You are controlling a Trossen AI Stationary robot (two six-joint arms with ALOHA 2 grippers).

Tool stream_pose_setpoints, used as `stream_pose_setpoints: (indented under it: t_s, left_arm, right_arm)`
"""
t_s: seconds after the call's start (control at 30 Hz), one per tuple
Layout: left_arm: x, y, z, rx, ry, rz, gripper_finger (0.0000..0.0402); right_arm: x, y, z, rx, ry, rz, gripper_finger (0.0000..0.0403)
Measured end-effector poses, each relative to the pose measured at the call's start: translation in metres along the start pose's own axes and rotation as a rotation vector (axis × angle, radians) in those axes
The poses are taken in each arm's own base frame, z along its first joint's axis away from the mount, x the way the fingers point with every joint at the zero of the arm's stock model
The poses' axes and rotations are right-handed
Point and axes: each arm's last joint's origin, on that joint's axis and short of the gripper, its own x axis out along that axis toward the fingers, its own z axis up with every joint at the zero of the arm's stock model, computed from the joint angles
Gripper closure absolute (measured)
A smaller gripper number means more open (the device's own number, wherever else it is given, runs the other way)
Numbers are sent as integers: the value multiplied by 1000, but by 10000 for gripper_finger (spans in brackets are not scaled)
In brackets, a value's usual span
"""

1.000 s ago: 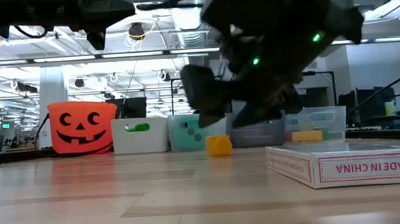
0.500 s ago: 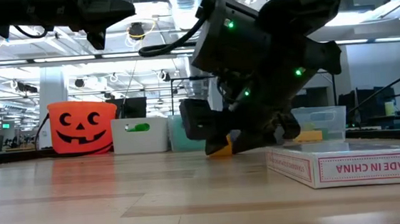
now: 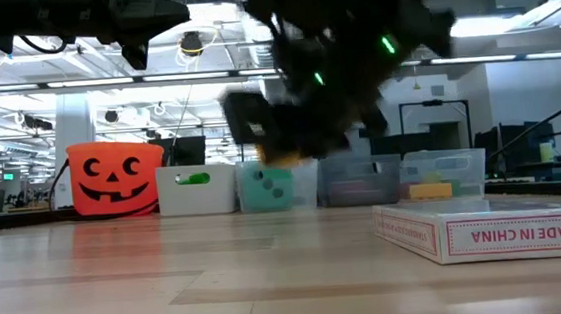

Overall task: Pick & Place Toys
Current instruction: Put the big yellow game piece into the white bin

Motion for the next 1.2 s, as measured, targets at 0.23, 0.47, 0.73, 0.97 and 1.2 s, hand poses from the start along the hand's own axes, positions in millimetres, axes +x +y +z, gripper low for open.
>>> stream_pose_setpoints:
  t_s: [0.23, 0.47, 0.73, 0.97, 1.2]
  left_arm:
    - [0, 0, 0, 1, -6, 16, 385]
    - [-1, 3, 1, -18, -10, 97, 385]
    - [-1, 1, -9, -103, 93, 14, 357]
    - [0, -9, -8, -175, 109, -204, 281]
    - [12, -17, -23, -273, 160, -213, 184]
  right_arm:
    - [-21, 14, 44, -213, -52, 57, 279]
    - [-63, 25, 56, -481, -129, 119, 279]
    - [-109, 22, 70, -751, -214, 149, 279]
    - [-118, 21, 72, -887, -255, 110, 279]
    - [-118, 22, 72, -932, -262, 115, 279]
